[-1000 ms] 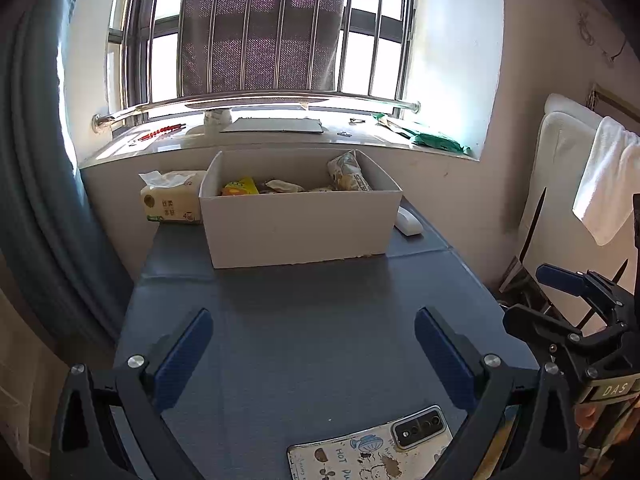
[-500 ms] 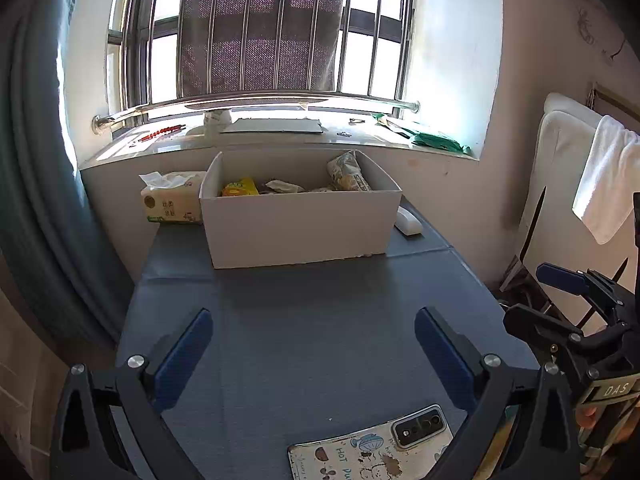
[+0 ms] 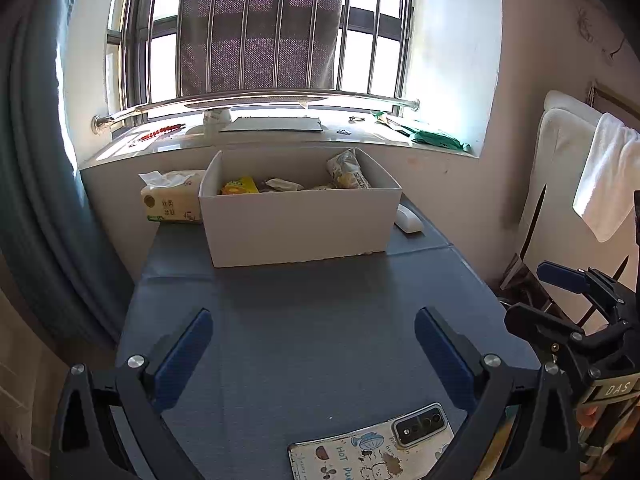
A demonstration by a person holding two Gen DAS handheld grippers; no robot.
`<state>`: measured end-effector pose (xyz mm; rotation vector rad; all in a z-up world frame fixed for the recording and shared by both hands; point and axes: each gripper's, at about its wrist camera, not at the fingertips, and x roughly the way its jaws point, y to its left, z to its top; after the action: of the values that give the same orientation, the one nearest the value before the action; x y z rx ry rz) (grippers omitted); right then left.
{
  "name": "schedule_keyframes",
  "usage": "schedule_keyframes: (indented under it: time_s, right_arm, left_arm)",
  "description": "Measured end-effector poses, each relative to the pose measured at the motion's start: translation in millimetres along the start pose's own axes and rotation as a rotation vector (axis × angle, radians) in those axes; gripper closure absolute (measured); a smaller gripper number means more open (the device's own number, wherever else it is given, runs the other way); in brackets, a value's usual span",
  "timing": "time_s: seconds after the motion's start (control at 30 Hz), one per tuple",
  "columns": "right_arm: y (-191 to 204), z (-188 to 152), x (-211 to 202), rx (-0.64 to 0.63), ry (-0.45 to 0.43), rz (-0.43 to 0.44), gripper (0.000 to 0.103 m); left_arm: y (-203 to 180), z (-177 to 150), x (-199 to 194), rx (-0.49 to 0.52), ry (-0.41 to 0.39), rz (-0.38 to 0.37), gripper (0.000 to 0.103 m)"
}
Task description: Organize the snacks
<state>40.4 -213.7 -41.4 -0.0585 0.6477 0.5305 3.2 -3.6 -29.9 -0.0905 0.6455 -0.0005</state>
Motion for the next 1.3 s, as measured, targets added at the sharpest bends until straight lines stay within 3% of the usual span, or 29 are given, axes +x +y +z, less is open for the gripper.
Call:
schedule_keyframes:
  time_s: [1.3]
  right_arm:
    - [-2.4, -2.0, 0.0, -0.011, 0.004, 0.008, 0.000]
  left_arm:
    - [0.0, -2.8, -1.3, 0.015, 0.000, 0.001, 0.000]
